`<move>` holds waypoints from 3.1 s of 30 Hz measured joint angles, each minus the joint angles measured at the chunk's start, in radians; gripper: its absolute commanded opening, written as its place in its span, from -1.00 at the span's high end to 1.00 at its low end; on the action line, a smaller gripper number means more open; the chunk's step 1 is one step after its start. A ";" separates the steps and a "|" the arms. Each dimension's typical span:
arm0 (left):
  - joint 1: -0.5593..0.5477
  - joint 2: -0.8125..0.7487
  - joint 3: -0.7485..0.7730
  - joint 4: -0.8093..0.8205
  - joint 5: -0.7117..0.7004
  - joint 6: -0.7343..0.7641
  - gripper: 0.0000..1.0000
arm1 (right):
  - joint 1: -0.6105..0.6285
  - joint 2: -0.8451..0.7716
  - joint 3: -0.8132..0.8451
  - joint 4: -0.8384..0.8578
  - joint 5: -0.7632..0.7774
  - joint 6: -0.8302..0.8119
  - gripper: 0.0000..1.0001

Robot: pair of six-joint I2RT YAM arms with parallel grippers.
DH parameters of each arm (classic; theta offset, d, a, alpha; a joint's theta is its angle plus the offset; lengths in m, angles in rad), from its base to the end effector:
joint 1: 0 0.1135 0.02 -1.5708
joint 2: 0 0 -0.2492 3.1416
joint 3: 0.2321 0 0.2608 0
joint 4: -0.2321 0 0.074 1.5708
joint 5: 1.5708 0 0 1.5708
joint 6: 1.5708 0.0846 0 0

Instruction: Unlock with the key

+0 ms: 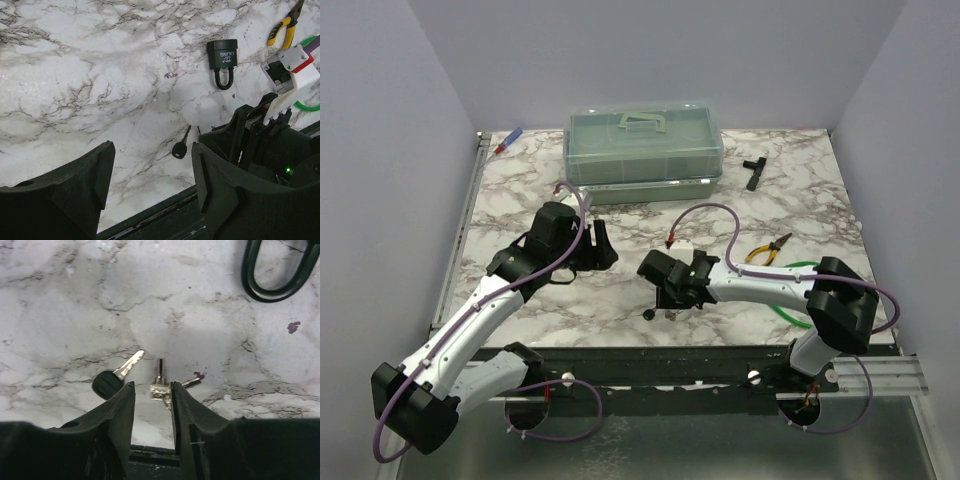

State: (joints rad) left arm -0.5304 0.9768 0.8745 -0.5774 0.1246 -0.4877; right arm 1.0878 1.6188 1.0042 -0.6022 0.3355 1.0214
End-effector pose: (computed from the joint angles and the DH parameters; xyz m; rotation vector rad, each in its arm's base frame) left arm 0.2207 -0.1416 0.2545 0.1194 2.3329 -0.6706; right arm 0.1767 0.2769 0.1207 -0.0078 2.6733 0.1923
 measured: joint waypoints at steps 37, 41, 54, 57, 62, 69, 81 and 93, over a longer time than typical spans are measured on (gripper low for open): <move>0.000 -0.037 0.000 0.000 -0.002 0.022 -0.37 | 0.000 0.229 0.201 -0.222 -0.093 -0.028 0.49; 0.000 -0.037 0.000 0.000 -0.002 0.022 -0.37 | 0.000 0.229 0.201 -0.222 -0.093 -0.035 0.70; 0.000 -0.037 0.000 0.000 -0.002 0.021 -0.37 | 0.000 0.209 0.179 -0.199 -0.086 -0.044 0.99; 0.000 -0.037 0.000 0.000 0.000 0.018 -0.37 | 0.000 0.186 0.154 -0.173 -0.079 -0.046 0.99; 0.000 -0.037 0.000 0.000 0.014 -0.004 -0.37 | 0.000 0.149 0.107 -0.126 -0.065 -0.047 1.00; 0.000 -0.037 -0.014 0.012 0.047 -0.059 -0.38 | 0.000 0.091 0.059 -0.087 -0.050 -0.046 1.00; 0.000 0.013 -0.115 0.143 0.161 -0.212 -0.34 | 0.000 -0.019 -0.001 -0.014 -0.019 -0.050 1.00; 0.000 0.227 -0.212 0.468 0.311 -0.383 -0.23 | 0.000 -0.153 -0.084 0.071 -0.007 -0.100 1.00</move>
State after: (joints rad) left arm -0.5308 1.2041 0.6624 -0.1093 0.4351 -0.8707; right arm 1.0878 1.4654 0.9203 -0.5308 0.3286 0.9218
